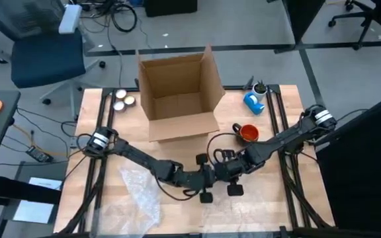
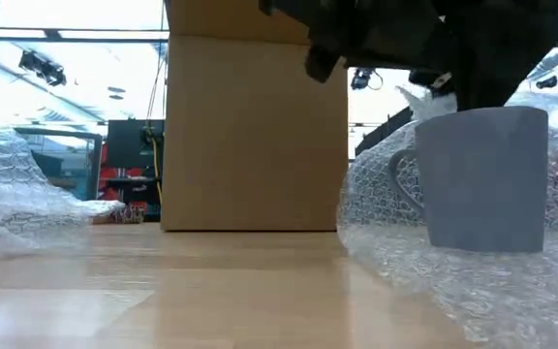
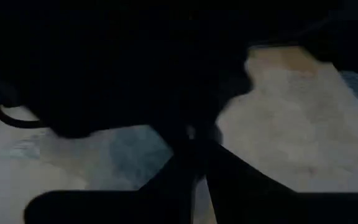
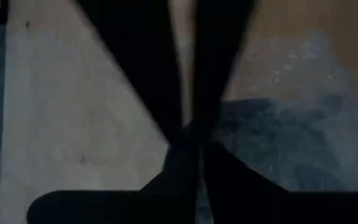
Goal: Wrap mug
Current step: Wrap the blue mug with the top bubble wrap
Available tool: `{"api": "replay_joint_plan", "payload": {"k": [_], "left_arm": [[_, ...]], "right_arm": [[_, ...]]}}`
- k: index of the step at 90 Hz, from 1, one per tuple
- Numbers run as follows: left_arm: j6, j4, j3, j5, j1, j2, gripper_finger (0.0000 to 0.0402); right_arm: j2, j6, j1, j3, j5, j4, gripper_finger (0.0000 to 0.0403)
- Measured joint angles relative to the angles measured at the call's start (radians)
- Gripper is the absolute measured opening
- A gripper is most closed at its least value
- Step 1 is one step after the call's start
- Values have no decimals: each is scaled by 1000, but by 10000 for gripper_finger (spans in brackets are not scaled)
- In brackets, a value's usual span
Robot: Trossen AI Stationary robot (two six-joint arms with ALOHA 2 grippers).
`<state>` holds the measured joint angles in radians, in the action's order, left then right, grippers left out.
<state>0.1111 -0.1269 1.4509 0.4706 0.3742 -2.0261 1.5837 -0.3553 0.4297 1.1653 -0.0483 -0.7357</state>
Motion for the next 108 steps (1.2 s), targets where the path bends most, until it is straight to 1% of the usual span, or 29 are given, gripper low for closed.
{"api": "replay_joint_plan", "payload": {"k": [18,41,57,85,98,108], "left_arm": [[-2,-1,0,30,-33,-1,15],[-3,-29,0,21,-56,-19,15],[-3,-32,2,22,-57,-20,15],[-6,-92,0,22,-59,-24,15],[-3,-131,1,21,-59,-59,15],[-4,-167,2,21,-58,-92,15]], "right_arm": [[0,-5,-1,16,0,-35,0],[-2,-19,0,49,16,-80,0],[-13,-26,1,72,-10,-152,0],[-16,-24,3,73,-10,-114,0],[-15,-36,11,68,-17,-104,0],[-13,-58,29,39,-18,-94,0]]}}
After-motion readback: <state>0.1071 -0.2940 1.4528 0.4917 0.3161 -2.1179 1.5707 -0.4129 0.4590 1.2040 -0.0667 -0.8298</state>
